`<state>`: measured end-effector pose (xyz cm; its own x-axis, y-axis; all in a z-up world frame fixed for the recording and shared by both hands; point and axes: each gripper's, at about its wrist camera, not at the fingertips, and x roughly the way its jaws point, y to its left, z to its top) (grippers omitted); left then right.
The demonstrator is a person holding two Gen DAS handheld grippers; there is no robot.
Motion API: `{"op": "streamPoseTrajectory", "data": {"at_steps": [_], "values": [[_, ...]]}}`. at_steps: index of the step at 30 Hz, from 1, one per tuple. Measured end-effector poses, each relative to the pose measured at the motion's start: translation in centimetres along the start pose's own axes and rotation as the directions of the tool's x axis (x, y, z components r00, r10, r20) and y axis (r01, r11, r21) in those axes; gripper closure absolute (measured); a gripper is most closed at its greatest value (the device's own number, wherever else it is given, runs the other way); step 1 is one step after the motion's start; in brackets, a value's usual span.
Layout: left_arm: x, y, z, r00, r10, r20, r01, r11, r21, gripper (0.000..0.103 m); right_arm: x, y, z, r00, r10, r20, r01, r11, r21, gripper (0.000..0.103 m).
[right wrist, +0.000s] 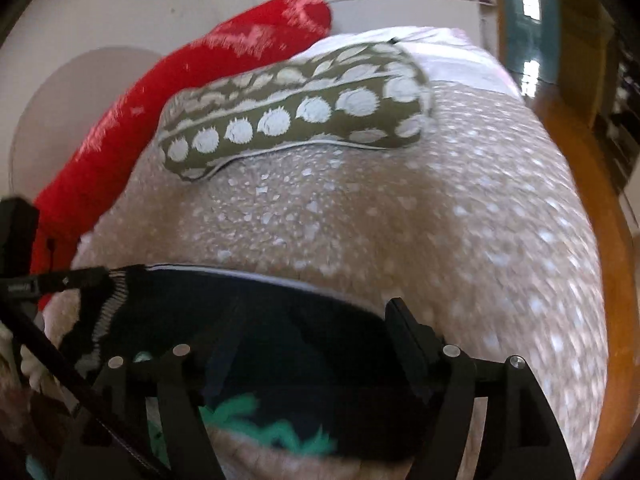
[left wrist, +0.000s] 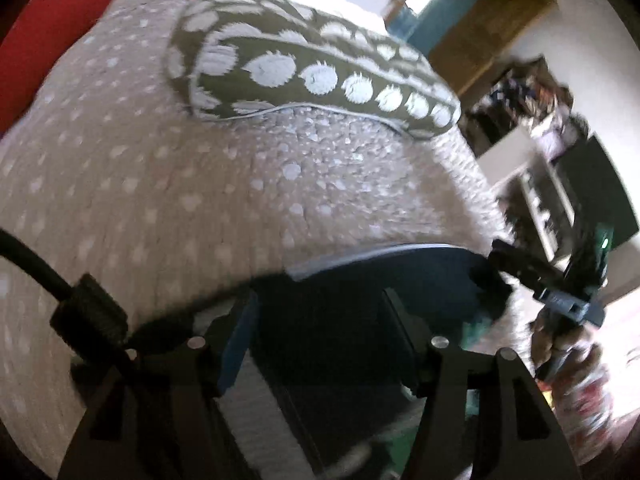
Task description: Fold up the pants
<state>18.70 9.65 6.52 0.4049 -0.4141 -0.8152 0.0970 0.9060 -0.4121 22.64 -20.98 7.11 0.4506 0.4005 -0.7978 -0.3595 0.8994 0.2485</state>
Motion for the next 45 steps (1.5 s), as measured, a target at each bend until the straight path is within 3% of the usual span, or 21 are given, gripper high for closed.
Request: {"op": "streamPoseTrajectory", "data": {"at_steps": [7, 9, 12, 13, 14, 15, 16, 17, 18, 19, 20, 27, 32, 41, 45], "values": [[5.0, 0.9, 1.5, 0.988, -0.012, -0.155, 0.031, 0.992, 0.122, 0.039, 5.7, -0.2, 0.2, 0.982, 0.092, -0.166, -0.101, 0.994, -0.045, 0.027], [5.3, 0.7, 1.3, 0.987, -0.021, -0.160, 0.045, 0.987, 0.152, 0.029, 5.7, 0.1, -0.1, 0.981, 0.101, -0.166, -0.114, 0.991, -0.068, 0.024], [6.0, 0.0, 0.7, 0.987, 0.012, -0.160, 0.020, 0.980, 0.198, 0.026, 5.8, 0.4, -0.4, 0.977, 0.125, -0.173, -0.141, 0.986, -0.084, 0.023], [6.3, -0.6, 0.3, 0.986, 0.056, -0.154, -0.019, 0.972, 0.234, 0.026, 5.8, 0.7, -0.6, 0.978, 0.120, -0.172, -0.137, 0.986, -0.097, 0.030], [6.3, -1.1, -0.1, 0.985, 0.097, -0.142, -0.057, 0.962, 0.266, 0.027, 5.9, 1.0, -0.7, 0.979, 0.111, -0.173, -0.131, 0.986, -0.107, 0.048], [6.4, -1.7, -0.5, 0.982, 0.140, -0.126, -0.097, 0.949, 0.299, 0.032, 5.9, 1.3, -0.8, 0.980, 0.100, -0.172, -0.121, 0.986, -0.116, 0.057], [6.4, -2.1, -0.7, 0.979, 0.170, -0.114, -0.126, 0.938, 0.322, 0.037, 5.7, 1.4, -0.9, 0.977, 0.119, -0.176, -0.140, 0.984, -0.111, 0.080], [6.2, -2.5, -0.9, 0.977, 0.187, -0.100, -0.144, 0.932, 0.334, 0.051, 5.6, 1.5, -1.0, 0.976, 0.128, -0.175, -0.148, 0.983, -0.107, 0.091], [5.8, -2.6, -1.0, 0.978, 0.187, -0.092, -0.149, 0.935, 0.323, 0.071, 5.4, 1.7, -1.2, 0.979, 0.118, -0.165, -0.138, 0.984, -0.115, 0.091], [5.3, -2.4, -0.9, 0.980, 0.177, -0.094, -0.141, 0.942, 0.306, 0.083, 5.2, 2.0, -1.3, 0.982, 0.107, -0.158, -0.127, 0.984, -0.124, 0.094], [4.8, -2.2, -0.8, 0.983, 0.157, -0.099, -0.125, 0.953, 0.277, 0.093, 5.0, 2.2, -1.4, 0.984, 0.098, -0.151, -0.118, 0.985, -0.128, 0.095], [0.5, -3.5, -2.9, 0.987, 0.160, -0.029, -0.147, 0.955, 0.256, 0.095, 0.0, 4.0, -2.2, 0.993, 0.104, -0.049, -0.110, 0.986, -0.123, 0.097], [-3.8, -4.5, -6.4, 0.992, 0.121, 0.044, -0.127, 0.968, 0.217, 0.095, -4.5, 6.5, -5.3, 0.995, 0.102, 0.015, -0.099, 0.984, -0.150, 0.097], [-8.3, -5.2, -16.3, 0.988, 0.061, 0.139, -0.079, 0.989, 0.127, 0.094, -9.2, 10.3, -15.8, 0.990, 0.125, 0.069, -0.113, 0.981, -0.159, 0.097], [-8.9, -3.3, -20.1, 0.991, -0.010, 0.131, 0.007, 1.000, 0.022, 0.090, -8.6, 10.8, -20.2, 0.994, 0.103, 0.043, -0.096, 0.985, -0.142, 0.095]]}}
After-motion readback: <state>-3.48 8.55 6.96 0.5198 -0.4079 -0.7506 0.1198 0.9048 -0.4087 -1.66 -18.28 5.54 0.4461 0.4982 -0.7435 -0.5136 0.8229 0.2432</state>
